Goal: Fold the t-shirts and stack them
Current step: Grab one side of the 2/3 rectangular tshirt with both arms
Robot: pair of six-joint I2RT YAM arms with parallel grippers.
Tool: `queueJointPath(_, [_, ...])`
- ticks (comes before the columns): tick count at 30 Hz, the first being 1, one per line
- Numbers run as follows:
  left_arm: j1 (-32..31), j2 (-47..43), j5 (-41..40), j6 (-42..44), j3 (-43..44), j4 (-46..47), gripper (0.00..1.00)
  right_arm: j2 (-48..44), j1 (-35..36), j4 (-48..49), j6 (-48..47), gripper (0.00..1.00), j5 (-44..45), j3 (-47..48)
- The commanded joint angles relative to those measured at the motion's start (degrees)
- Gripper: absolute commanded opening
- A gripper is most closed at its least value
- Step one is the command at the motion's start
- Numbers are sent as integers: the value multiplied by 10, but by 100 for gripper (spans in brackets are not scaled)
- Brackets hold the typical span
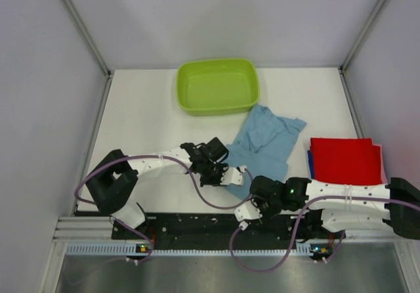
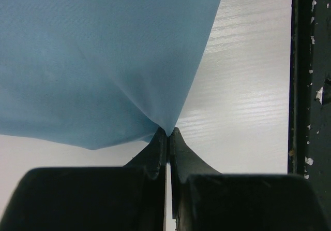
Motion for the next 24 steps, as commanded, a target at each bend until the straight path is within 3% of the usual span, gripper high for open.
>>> queueJointPath(1, [-3, 1, 22, 0, 2, -12, 0, 6, 8, 23, -7, 23, -11, -6])
queueJointPath(4, [-3, -1, 22, -10, 7, -14, 0, 3, 8, 17, -10, 0, -26, -4])
queueJointPath(13, [-11, -51, 70, 12, 14, -105, 0, -76, 8, -46, 40, 0, -74, 46])
queueJointPath(18, [-19, -64, 86, 27, 26, -167, 0, -93, 7, -130, 44, 0, -123, 103])
queueJointPath(24, [-21, -100, 105, 51, 87, -223, 0, -148, -4, -165, 53, 0, -145, 153])
